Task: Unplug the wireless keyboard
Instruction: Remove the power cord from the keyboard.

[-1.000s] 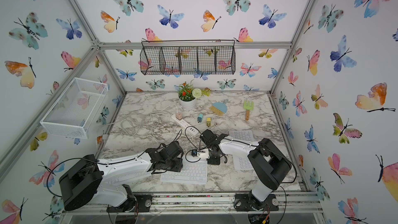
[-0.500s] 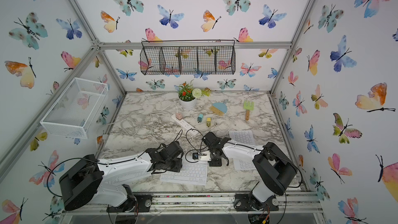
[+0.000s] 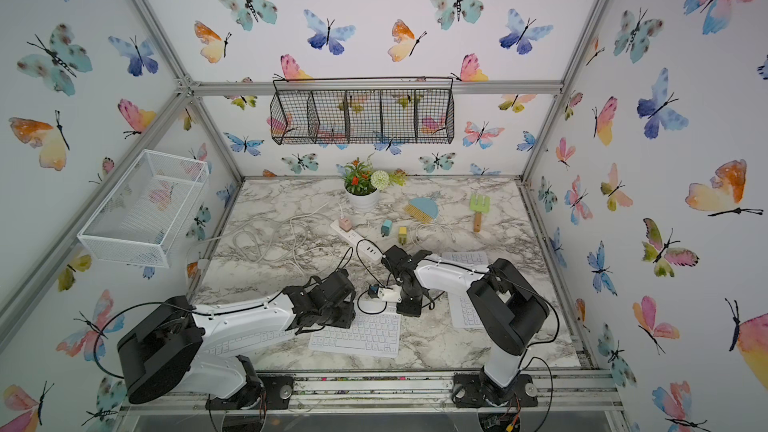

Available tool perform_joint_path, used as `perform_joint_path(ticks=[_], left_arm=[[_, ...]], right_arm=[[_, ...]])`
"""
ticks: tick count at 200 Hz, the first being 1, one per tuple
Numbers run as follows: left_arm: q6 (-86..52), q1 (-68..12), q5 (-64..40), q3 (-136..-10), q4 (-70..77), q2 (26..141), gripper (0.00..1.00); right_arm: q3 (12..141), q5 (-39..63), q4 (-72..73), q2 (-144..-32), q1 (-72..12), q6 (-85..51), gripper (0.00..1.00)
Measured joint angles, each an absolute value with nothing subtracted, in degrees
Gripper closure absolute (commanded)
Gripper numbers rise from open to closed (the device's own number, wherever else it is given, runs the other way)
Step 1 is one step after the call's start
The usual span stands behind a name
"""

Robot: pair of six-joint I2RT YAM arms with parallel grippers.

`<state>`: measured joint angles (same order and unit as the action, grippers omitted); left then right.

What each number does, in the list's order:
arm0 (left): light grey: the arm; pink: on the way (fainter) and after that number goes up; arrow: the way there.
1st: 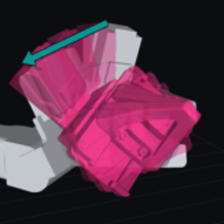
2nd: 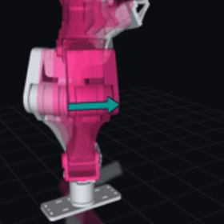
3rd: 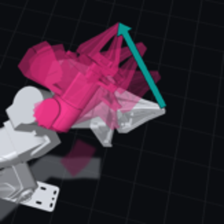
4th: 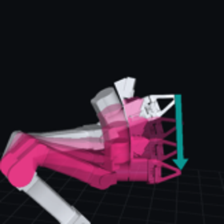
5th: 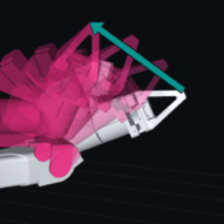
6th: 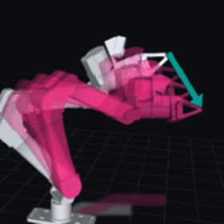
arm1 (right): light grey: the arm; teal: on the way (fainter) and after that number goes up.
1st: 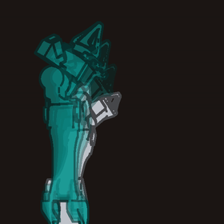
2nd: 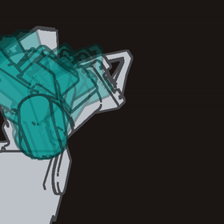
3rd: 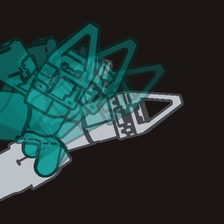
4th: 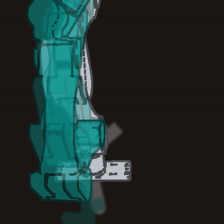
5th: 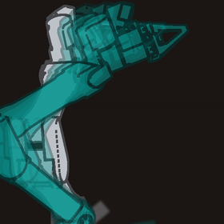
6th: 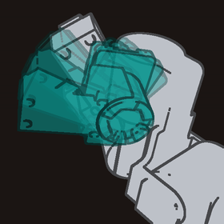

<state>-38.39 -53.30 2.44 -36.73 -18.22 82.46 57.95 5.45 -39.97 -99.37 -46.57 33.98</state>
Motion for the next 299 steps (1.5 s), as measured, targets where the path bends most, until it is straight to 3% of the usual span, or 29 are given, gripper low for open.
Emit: perform_joint_path(ticks=[32, 126, 158, 177, 222, 299], left_arm=[[-38.4, -53.3, 2.5, -36.5, -18.0, 82.4, 0.50], [-38.2, -53.3, 3.0, -37.0, -17.9, 83.0, 0.51], [-37.9, -53.3, 2.9, -37.0, -17.9, 83.0, 0.51], [-37.9, -53.3, 2.9, -37.0, -17.9, 83.0, 0.51], [-37.9, -53.3, 2.9, -37.0, -17.9, 83.0, 0.51], [-38.0, -53.3, 2.9, -36.6, -17.4, 82.8, 0.51]], right_arm=[[57.4, 5.5, -39.5, -98.9, -46.5, 31.7, 0.86], [46.6, -0.1, -29.5, -89.2, -47.0, 46.4, 0.81], [47.0, 2.3, -30.0, -89.2, -46.9, 46.2, 0.61], [48.0, 5.6, -30.5, -89.2, -46.9, 45.1, 0.55], [52.2, 8.7, -32.1, -92.3, -46.9, 43.9, 0.64], [54.0, 7.3, -36.7, -95.0, -46.9, 43.0, 0.63]])
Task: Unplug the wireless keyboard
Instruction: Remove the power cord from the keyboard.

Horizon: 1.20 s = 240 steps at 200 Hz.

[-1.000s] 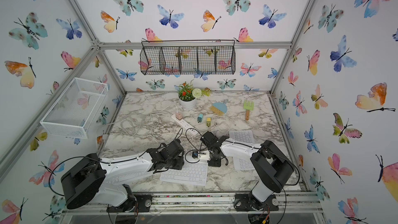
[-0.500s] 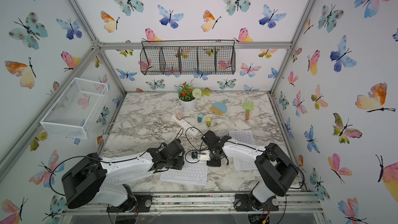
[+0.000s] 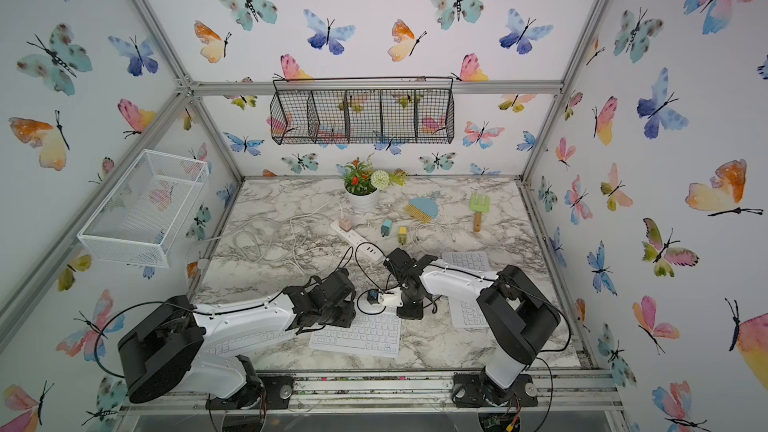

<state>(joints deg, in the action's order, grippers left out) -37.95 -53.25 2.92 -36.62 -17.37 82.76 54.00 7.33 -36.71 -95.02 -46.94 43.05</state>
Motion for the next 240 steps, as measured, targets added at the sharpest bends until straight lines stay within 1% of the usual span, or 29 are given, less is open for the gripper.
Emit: perform_joint_path(ticks=[35, 81, 113, 148, 157, 171, 180, 210, 240], left_arm=[[-37.9, -53.3, 2.9, -36.6, -17.1, 82.8, 0.51], [-38.0, -53.3, 2.9, -36.5, -16.9, 82.7, 0.51], [-38.0, -53.3, 2.9, -36.4, -16.5, 82.7, 0.51], [-38.0, -53.3, 2.9, -36.1, -16.1, 82.6, 0.51], [-38.0, -53.2, 2.9, -36.0, -15.9, 82.5, 0.51], [-38.0, -53.2, 2.9, -35.8, -15.7, 82.3, 0.51], [-38.0, -53.2, 2.9, -35.7, -15.6, 82.2, 0.51], [-38.0, -53.0, 2.7, -35.6, -15.4, 82.2, 0.51], [-38.0, -52.9, 2.5, -35.5, -15.4, 82.1, 0.52]], right_arm=[[54.3, 7.2, -37.2, -95.8, -46.9, 42.7, 0.70], [56.4, 6.7, -38.4, -98.1, -46.8, 41.1, 0.75], [56.6, 5.5, -38.2, -98.4, -46.8, 40.1, 0.85], [56.1, 4.3, -37.6, -98.3, -46.8, 40.1, 0.88], [56.0, 4.0, -37.4, -98.1, -46.8, 40.1, 0.90], [55.6, 3.4, -37.0, -97.8, -46.9, 40.1, 0.95], [55.3, 3.0, -36.7, -97.5, -47.0, 40.1, 0.97], [55.1, 3.0, -36.4, -97.3, -47.0, 39.4, 0.97], [56.0, 3.1, -37.3, -97.9, -47.0, 35.9, 0.97]])
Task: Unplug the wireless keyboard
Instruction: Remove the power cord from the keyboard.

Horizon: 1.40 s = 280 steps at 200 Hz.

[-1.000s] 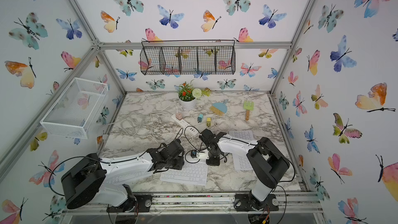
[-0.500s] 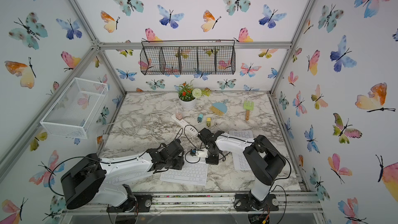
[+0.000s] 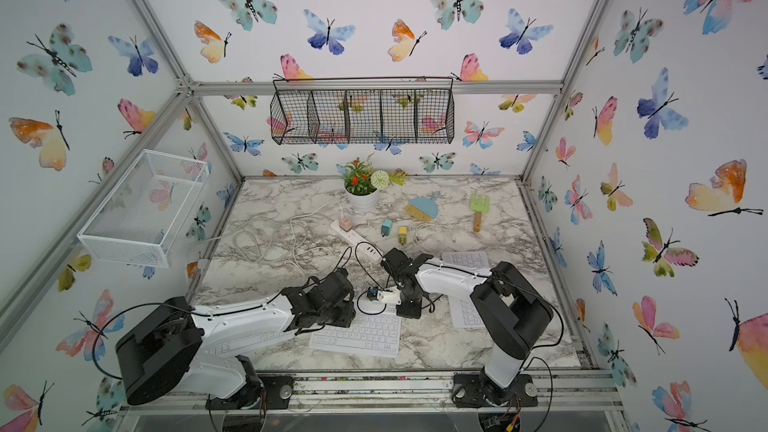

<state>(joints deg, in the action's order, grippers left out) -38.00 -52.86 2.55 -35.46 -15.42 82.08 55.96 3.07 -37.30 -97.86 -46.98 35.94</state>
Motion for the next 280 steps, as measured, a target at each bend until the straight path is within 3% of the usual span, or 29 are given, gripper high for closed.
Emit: perform_joint_path(ticks=[103, 192, 280], left_arm=[[-38.0, -52.4, 2.3, -33.9, -11.3, 81.8, 0.53], [-39.0, -52.1, 2.3, -33.2, -9.8, 81.7, 0.54], [-39.3, -51.4, 1.5, -32.3, -7.2, 81.5, 0.55]], right_arm=[[52.4, -2.2, -33.7, -95.0, -47.6, 42.9, 0.97], [62.8, 1.8, -44.8, -103.0, -46.5, 31.9, 0.97], [51.1, -5.3, -30.5, -93.9, -47.2, 46.3, 0.97]])
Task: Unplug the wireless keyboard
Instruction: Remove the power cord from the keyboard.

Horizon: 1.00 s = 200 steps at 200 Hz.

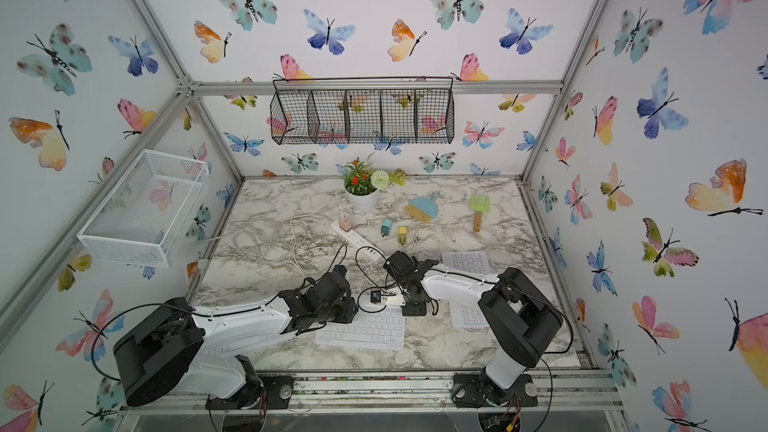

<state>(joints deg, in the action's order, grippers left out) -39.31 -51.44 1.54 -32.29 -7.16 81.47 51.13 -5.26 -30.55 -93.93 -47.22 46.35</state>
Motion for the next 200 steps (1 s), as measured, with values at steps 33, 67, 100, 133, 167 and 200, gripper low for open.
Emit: perform_joint_path(ticks=[33, 67, 100, 133, 167, 200], left_arm=[[-39.8, -51.3, 1.4, -31.9, -6.7, 81.3, 0.56], [-40.1, -51.2, 1.3, -32.0, -6.7, 81.3, 0.56], [-40.4, -51.1, 1.2, -31.5, -6.2, 80.9, 0.56], [-40.6, -51.1, 1.2, -31.3, -5.7, 80.9, 0.56], [-40.9, -51.0, 1.1, -31.2, -5.5, 80.9, 0.56], [-41.0, -51.0, 1.1, -31.2, -5.5, 80.9, 0.56]], right_arm=[[54.7, -2.9, -35.0, -96.4, -46.8, 42.2, 0.97], [59.4, -0.2, -40.7, -100.1, -46.0, 36.3, 0.97], [59.4, -0.6, -41.4, -100.1, -45.3, 34.4, 0.97], [54.5, -2.9, -36.0, -96.1, -45.7, 39.0, 0.97], [48.8, -6.9, -33.6, -89.2, -45.0, 44.2, 0.98], [50.3, -6.2, -34.7, -88.2, -44.9, 43.2, 0.98]])
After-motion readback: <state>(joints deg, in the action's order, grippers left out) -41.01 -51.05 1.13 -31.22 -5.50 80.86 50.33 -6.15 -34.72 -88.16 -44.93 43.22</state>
